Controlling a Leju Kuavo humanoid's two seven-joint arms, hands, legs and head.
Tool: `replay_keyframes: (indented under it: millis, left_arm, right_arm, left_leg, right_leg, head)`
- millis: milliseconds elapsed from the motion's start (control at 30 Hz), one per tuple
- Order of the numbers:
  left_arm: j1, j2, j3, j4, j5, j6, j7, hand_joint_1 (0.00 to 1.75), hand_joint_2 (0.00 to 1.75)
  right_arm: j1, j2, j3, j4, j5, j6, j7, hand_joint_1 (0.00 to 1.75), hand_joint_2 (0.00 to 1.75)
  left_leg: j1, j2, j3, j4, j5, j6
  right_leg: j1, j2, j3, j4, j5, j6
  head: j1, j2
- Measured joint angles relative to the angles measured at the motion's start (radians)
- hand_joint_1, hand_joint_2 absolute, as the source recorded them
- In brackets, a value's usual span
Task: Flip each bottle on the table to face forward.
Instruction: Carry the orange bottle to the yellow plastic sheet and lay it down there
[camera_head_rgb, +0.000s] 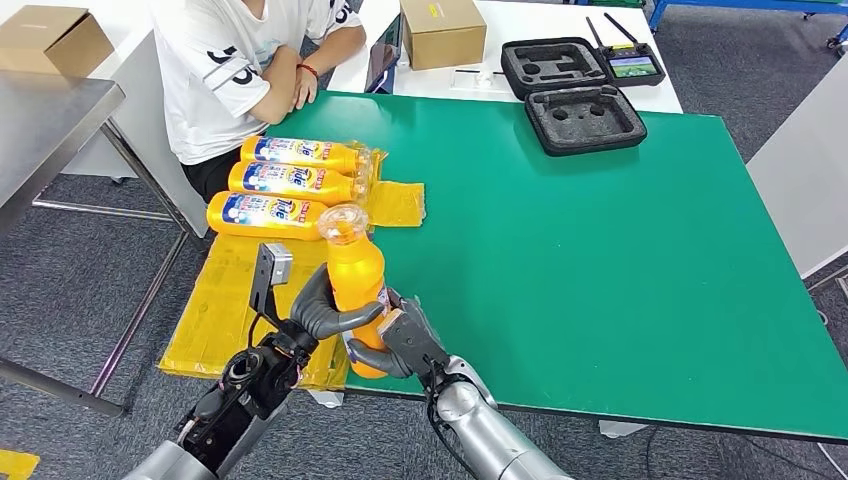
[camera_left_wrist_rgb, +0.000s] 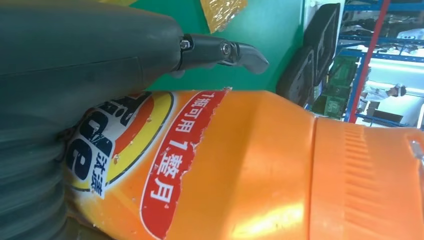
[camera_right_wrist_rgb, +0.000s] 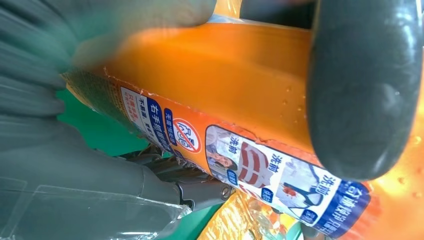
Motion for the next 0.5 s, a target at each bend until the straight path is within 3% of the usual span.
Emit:
replay_keyframes:
  millis: [167,333,433,500]
  left_arm:
    - [-0.002,-0.007,0.004,0.025,0.035,0.008,0.0,0.0,1.75]
    - [0.002,-0.007,0.005,0.031,0.068,0.007,-0.03,0.33,1.75]
    - [0.009,-0.006,0.008,0.024,0.086,0.006,-0.036,0.33,1.75]
    - [0.012,-0.005,0.009,0.021,0.089,0.005,-0.036,1.04,1.75]
  right_arm:
    - [-0.009,0.0,0.001,0.016,0.005,0.0,0.0,1.75,1.75]
    - [-0.026,0.001,0.012,0.034,0.007,0.003,-0.001,1.75,1.75]
    - [-0.036,0.001,0.019,0.044,0.008,0.003,-0.001,1.75,1.75]
    - [-0.04,0.001,0.022,0.049,0.009,0.003,-0.002,1.75,1.75]
  left_leg:
    - [0.0,0.0,0.0,0.0,0.0,0.0]
    - [0.0,0.0,0.0,0.0,0.0,0.0]
    - [0.0,0.0,0.0,0.0,0.0,0.0]
    - [0.0,0.0,0.0,0.0,0.0,0.0]
  right_leg:
    - [0.0,0.0,0.0,0.0,0.0,0.0]
    - [0.0,0.0,0.0,0.0,0.0,0.0]
    - [0.0,0.0,0.0,0.0,0.0,0.0]
    - [0.0,0.0,0.0,0.0,0.0,0.0]
  head:
    - [0.0,0.0]
    - [0.0,0.0]
    - [0.0,0.0]
    - [0.0,0.0]
